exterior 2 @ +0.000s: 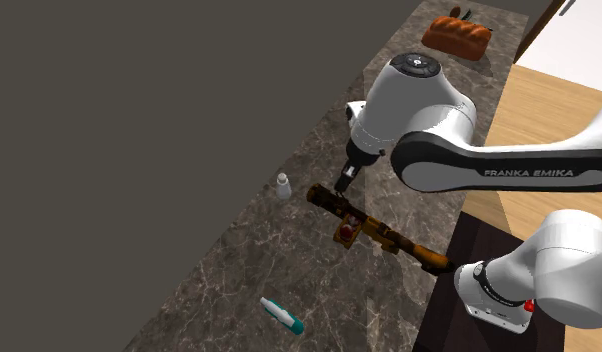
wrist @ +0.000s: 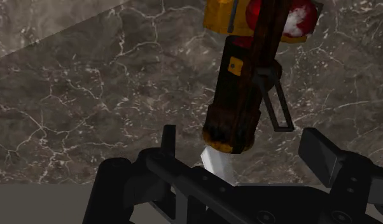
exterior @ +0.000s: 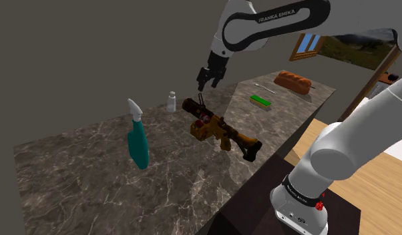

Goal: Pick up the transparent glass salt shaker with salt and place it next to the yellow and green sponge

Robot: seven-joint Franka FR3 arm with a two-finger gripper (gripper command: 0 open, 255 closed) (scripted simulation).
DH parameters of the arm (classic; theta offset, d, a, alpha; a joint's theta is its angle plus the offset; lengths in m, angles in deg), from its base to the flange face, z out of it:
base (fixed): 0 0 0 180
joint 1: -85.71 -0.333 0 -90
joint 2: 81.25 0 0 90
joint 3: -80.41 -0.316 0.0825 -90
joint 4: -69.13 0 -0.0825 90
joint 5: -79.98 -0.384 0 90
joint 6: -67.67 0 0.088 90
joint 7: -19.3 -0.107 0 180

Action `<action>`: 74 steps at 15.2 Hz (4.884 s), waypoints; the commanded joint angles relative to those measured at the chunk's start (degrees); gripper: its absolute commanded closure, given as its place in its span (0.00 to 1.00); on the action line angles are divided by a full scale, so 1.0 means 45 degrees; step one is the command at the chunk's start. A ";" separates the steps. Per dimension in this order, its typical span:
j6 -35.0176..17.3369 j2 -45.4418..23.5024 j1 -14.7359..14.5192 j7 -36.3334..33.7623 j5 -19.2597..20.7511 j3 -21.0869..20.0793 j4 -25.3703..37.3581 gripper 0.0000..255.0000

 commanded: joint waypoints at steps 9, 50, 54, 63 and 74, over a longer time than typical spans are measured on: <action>-0.2951 -0.4551 -0.0132 0.0251 -0.0418 -0.0096 0.2496 0.00; -0.3030 -0.6818 -0.0292 0.0105 -0.0421 -0.0163 0.5108 1.00; -0.2429 -0.6534 -0.0287 0.0038 -0.0393 -0.0154 0.5428 1.00; -0.1041 -0.6032 -0.0276 -0.0110 -0.0328 -0.0137 0.6320 1.00; 0.0591 -0.5704 -0.0266 -0.0277 -0.0255 -0.0122 0.7630 1.00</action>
